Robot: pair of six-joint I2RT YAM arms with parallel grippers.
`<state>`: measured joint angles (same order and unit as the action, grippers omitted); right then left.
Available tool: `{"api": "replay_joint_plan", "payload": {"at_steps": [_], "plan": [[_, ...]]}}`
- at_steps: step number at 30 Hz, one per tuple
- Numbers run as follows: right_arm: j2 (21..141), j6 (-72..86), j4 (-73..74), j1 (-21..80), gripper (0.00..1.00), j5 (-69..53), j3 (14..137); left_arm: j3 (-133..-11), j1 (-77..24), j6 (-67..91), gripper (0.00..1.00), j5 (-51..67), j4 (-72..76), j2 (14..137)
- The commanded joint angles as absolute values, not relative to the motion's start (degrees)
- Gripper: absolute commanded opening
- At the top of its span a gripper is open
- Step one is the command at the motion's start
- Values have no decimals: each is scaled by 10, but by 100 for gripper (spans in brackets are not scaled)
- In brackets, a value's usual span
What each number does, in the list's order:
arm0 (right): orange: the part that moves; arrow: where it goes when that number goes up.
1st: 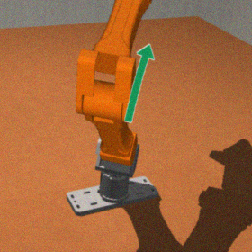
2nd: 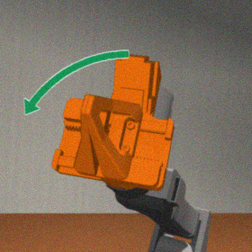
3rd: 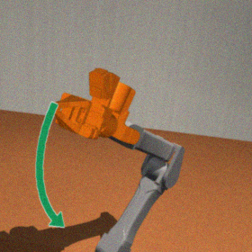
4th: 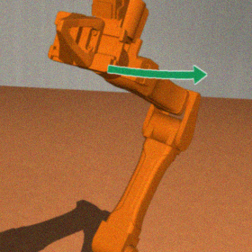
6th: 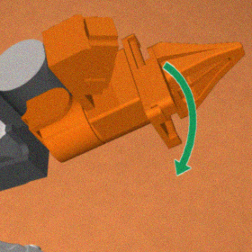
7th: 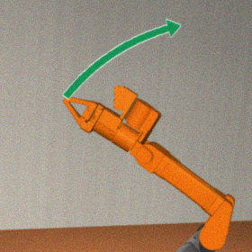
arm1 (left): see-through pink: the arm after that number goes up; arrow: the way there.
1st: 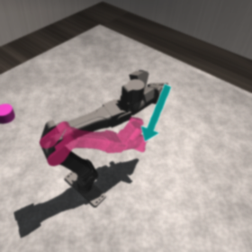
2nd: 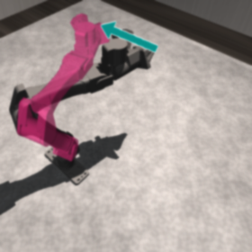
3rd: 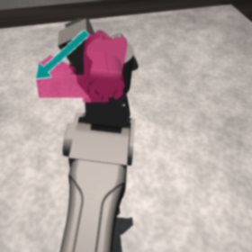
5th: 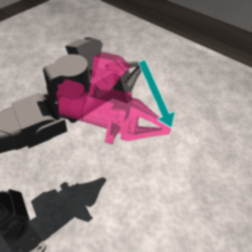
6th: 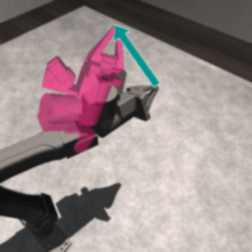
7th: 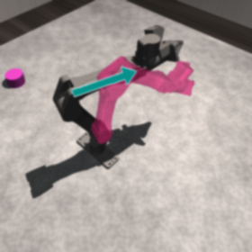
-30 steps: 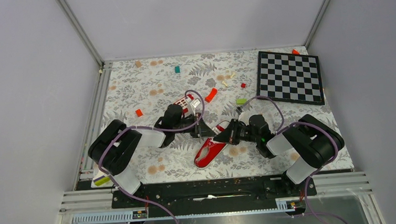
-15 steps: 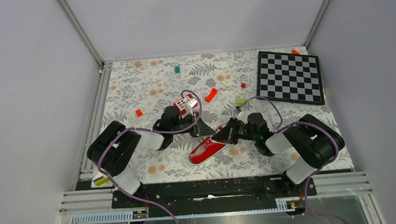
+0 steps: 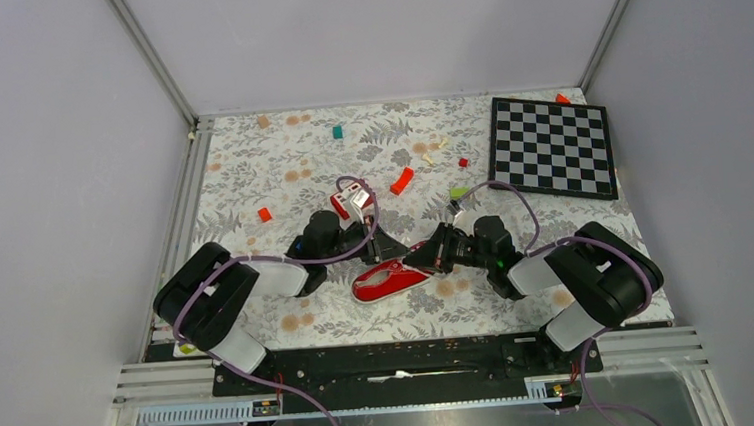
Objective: Tie the shoes
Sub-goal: Cross the shoelace with the shoelace.
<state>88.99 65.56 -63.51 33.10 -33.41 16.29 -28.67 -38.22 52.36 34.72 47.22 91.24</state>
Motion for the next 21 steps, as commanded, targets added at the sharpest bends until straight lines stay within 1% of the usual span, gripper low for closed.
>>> {"api": "replay_joint_plan", "payload": {"at_steps": [1,13,15,21], "plan": [[867,665,-859,352,0,-366,208,-266,-425,521,0,314,399,916],[886,642,-854,346,0,-361,179,-297,-422,512,0,319,337,971],[888,641,-854,345,0,-363,181,-294,-422,517,0,318,344,975],[897,640,-854,345,0,-371,197,-255,-421,591,0,312,438,989]]}}
